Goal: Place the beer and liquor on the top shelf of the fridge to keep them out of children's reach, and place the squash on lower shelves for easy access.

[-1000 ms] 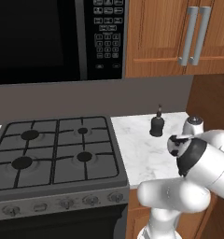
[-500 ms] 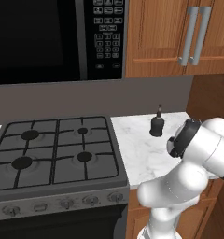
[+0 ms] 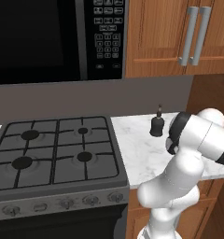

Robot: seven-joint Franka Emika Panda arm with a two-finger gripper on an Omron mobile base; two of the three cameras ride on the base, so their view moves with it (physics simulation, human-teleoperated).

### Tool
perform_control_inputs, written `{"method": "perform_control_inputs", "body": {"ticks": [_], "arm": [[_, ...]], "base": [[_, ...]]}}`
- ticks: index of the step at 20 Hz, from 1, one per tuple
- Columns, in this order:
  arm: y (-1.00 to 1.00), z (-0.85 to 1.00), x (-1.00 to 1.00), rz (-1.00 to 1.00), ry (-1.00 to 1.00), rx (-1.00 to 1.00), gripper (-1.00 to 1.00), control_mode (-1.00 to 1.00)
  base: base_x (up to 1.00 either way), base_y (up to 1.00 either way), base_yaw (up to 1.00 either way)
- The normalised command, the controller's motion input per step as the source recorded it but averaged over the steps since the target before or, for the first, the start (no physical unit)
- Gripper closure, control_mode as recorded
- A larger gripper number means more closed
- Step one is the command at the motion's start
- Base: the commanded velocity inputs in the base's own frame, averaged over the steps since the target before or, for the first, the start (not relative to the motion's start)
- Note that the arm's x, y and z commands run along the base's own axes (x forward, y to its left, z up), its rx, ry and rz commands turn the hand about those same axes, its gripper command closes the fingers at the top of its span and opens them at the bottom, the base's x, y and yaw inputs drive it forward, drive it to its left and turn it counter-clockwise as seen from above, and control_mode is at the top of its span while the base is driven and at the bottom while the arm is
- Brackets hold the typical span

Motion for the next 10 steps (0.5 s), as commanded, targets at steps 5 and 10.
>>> {"method": "perform_control_inputs", "body": {"ticks": [5,10], "arm": [[0.00,-0.31,0.02,0.00,0.03,0.00,1.00,-1.00],[0.00,-0.28,-0.52,0.06,0.03,0.00,1.00,-1.00]], "base": [[0.00,0.00,0.00],[0.00,0.00,0.00]]}}
